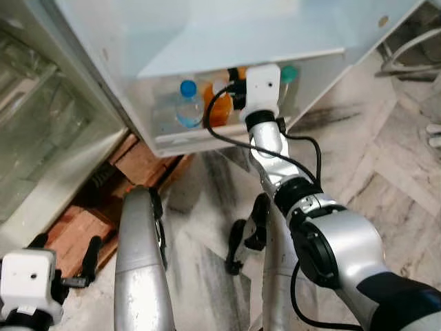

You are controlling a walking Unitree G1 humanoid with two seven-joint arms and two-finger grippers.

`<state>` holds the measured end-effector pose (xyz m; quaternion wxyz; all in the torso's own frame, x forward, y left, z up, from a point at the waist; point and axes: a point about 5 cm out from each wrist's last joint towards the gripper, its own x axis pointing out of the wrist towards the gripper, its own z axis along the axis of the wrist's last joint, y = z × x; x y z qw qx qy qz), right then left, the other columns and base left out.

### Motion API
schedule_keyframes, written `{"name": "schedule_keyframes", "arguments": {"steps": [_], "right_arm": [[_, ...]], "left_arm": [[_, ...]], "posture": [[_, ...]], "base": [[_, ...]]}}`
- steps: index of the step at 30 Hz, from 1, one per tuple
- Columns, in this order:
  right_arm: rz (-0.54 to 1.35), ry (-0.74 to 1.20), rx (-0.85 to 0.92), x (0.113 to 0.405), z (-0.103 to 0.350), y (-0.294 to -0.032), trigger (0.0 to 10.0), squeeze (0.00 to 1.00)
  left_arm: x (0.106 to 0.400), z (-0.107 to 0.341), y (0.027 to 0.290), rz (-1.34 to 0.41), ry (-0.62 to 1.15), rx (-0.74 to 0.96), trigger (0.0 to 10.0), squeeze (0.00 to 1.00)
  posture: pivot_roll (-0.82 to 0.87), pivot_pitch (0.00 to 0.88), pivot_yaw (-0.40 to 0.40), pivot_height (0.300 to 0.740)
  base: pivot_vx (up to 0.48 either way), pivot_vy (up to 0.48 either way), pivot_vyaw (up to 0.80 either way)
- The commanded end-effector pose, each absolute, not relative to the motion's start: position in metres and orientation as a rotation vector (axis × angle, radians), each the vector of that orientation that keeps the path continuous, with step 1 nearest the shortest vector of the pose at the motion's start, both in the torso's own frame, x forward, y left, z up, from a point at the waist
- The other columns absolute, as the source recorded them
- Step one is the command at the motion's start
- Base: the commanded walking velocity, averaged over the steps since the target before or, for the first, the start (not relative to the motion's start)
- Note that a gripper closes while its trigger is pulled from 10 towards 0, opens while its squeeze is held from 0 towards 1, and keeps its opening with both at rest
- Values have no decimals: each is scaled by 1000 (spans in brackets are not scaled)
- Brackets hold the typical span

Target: Restocking fridge

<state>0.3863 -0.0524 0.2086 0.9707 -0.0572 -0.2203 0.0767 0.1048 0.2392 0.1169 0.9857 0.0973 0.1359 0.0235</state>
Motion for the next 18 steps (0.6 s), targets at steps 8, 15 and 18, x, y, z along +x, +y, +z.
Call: {"name": "schedule_keyframes", "arguments": {"steps": [8,15,18], "right_arm": [[171,-312,-20,387,193,-48,10000,0],[151,-144,34,376,144,-63,10000,0],[145,-128,20,371,132,-70,10000,0]], "left_arm": [[84,118,243,76,333,193,10000,0],[91,115,242,66,327,192,10000,0],[94,114,241,62,321,190,10000,0]], "posture": [[489,563,-93,559],[468,546,-96,559],[464,537,-94,559]], "base": [[0,0,0],[0,0,0],[0,0,0]]}}
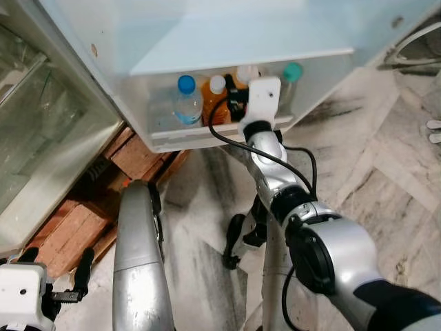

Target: Restocking fridge

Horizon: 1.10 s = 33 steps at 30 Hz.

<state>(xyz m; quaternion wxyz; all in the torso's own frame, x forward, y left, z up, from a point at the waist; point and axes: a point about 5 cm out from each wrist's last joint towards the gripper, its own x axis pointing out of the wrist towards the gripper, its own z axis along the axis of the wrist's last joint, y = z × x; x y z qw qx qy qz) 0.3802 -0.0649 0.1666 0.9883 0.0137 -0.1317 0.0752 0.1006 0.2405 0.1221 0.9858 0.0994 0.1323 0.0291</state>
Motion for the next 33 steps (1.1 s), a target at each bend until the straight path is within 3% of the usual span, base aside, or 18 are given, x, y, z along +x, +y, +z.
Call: {"name": "schedule_keyframes", "arguments": {"steps": [1,11,12,13,14,15,23,33], "right_arm": [[141,-130,14,370,130,-72,10000,0],[149,-124,-31,371,130,-77,10000,0],[142,-87,-14,371,125,-80,10000,651],[142,-87,-14,371,125,-80,10000,651],[135,-74,15,371,124,-82,10000,886],[132,-59,39,372,122,-84,10000,1000],[76,-103,22,377,133,-94,10000,1000],[103,-234,43,386,164,-104,10000,1000]], "left_arm": [[95,114,241,60,319,190,10000,0],[104,110,243,51,307,190,10000,0],[108,108,243,49,303,190,10000,0],[108,108,243,49,303,190,10000,0],[110,108,243,48,301,190,10000,0],[113,107,243,46,299,190,10000,0],[127,103,245,40,277,198,10000,0],[166,98,249,39,216,205,10000,0]], "posture": [[462,534,-92,559],[446,503,-93,559],[438,494,-94,559],[438,494,-94,559],[437,492,-94,559],[433,483,-93,559],[415,448,-91,559],[343,351,-93,559]], "base": [[0,0,0],[0,0,0],[0,0,0],[0,0,0],[0,0,0],[0,0,0],[0,0,0],[0,0,0]]}}
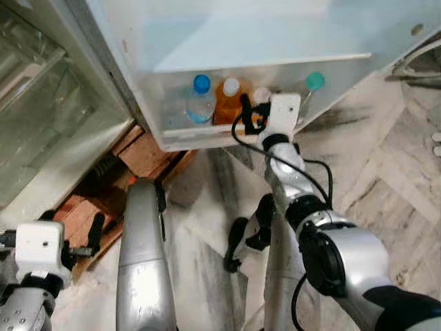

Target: Restocking fridge

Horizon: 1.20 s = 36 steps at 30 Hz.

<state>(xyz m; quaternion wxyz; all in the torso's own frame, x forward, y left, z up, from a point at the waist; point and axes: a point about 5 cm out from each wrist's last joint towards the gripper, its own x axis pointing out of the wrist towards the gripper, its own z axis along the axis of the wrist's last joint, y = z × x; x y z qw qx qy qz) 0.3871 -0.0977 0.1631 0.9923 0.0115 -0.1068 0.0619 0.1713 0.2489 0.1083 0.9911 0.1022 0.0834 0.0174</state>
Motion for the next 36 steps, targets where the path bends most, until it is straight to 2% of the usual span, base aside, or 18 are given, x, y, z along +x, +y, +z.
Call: {"name": "schedule_keyframes", "arguments": {"steps": [1,11,15,22,23,24,25,27,30,36], "right_arm": [[104,-243,43,387,165,-105,10000,1000],[216,-315,57,384,175,-94,10000,1000],[254,-258,97,383,167,-90,10000,1000],[303,-242,66,352,130,-90,10000,1000],[280,-217,60,348,123,-93,10000,875],[264,-204,50,346,120,-95,10000,875],[229,-168,-13,338,111,-100,10000,0],[223,-159,-28,336,109,-100,10000,0],[177,-193,-43,317,104,-109,10000,0],[87,-201,13,306,106,-133,10000,0]], "left_arm": [[171,97,250,39,210,206,10000,0],[214,98,250,29,136,212,10000,0],[224,96,249,26,131,213,10000,0],[239,93,240,31,113,190,10000,0],[240,92,239,30,112,186,10000,0],[240,92,238,30,112,185,10000,0],[241,90,236,35,112,179,10000,0],[242,89,236,36,111,178,10000,0],[242,86,234,38,109,178,10000,0],[248,86,230,26,93,170,10000,0]], "posture": [[336,342,-91,559],[280,238,-80,559],[256,199,-79,559],[192,102,-72,559],[179,76,-68,559],[179,76,-68,559],[167,53,-63,559],[167,53,-63,559],[147,3,-46,559],[136,0,-34,569]], "base": [[0,0,0],[0,0,0],[0,0,0],[0,0,0],[0,0,0],[0,0,0],[0,0,0],[0,0,0],[0,0,0],[0,0,0]]}}
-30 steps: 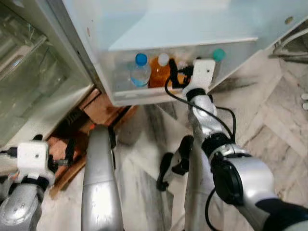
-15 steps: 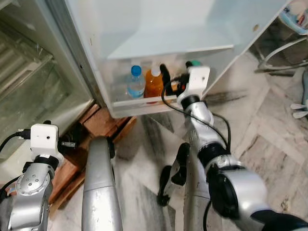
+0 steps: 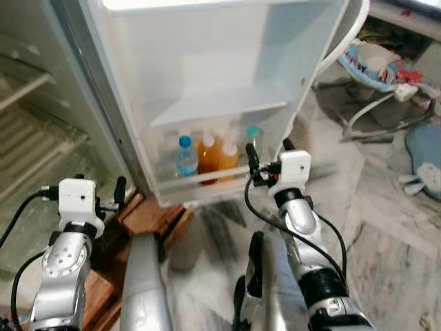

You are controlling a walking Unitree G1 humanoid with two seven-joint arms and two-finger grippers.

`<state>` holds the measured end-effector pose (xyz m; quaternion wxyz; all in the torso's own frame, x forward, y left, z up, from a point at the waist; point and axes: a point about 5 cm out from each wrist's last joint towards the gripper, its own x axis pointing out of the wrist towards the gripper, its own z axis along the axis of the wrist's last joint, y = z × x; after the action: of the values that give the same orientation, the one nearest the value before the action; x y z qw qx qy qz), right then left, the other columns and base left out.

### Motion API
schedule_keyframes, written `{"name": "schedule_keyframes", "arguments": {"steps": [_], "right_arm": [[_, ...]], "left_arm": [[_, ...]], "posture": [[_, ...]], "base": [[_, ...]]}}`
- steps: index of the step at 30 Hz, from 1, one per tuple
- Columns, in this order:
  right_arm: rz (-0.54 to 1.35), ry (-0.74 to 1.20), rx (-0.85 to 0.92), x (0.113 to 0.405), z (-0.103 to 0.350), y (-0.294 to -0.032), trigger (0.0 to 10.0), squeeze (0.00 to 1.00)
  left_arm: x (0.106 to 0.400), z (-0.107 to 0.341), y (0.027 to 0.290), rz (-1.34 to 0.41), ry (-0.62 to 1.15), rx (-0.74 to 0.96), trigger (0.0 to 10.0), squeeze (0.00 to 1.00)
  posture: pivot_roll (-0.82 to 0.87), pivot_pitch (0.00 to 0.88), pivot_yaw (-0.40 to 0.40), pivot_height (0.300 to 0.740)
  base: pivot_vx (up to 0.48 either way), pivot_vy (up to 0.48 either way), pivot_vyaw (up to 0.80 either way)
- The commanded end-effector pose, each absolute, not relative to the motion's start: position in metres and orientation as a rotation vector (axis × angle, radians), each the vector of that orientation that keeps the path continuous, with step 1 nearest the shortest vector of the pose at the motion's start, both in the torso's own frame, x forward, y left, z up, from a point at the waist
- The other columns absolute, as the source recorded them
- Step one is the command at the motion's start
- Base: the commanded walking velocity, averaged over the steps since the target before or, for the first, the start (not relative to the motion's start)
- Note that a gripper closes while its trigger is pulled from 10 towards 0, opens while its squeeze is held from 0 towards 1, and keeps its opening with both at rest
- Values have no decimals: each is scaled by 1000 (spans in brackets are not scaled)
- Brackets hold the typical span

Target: Restocking fridge

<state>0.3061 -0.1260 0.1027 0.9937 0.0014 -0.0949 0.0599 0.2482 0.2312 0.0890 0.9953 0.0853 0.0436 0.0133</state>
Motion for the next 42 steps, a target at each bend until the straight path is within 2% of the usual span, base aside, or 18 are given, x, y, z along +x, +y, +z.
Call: {"name": "schedule_keyframes", "arguments": {"steps": [1,12,27,42], "right_arm": [[75,-200,16,305,108,-136,10000,0],[37,-192,22,310,126,-147,10000,0],[9,-121,36,303,114,-155,10000,0],[47,-3,65,287,88,-150,10000,0]], "left_arm": [[248,86,229,25,93,170,10000,0],[257,74,220,46,113,143,10000,0],[264,73,225,72,90,162,10000,0],[258,59,220,21,132,177,10000,0]], "posture": [[131,0,-32,574],[107,0,-24,639],[115,0,-25,739],[120,0,-31,740]], "base": [[0,0,0],[0,0,0],[0,0,0],[0,0,0]]}}
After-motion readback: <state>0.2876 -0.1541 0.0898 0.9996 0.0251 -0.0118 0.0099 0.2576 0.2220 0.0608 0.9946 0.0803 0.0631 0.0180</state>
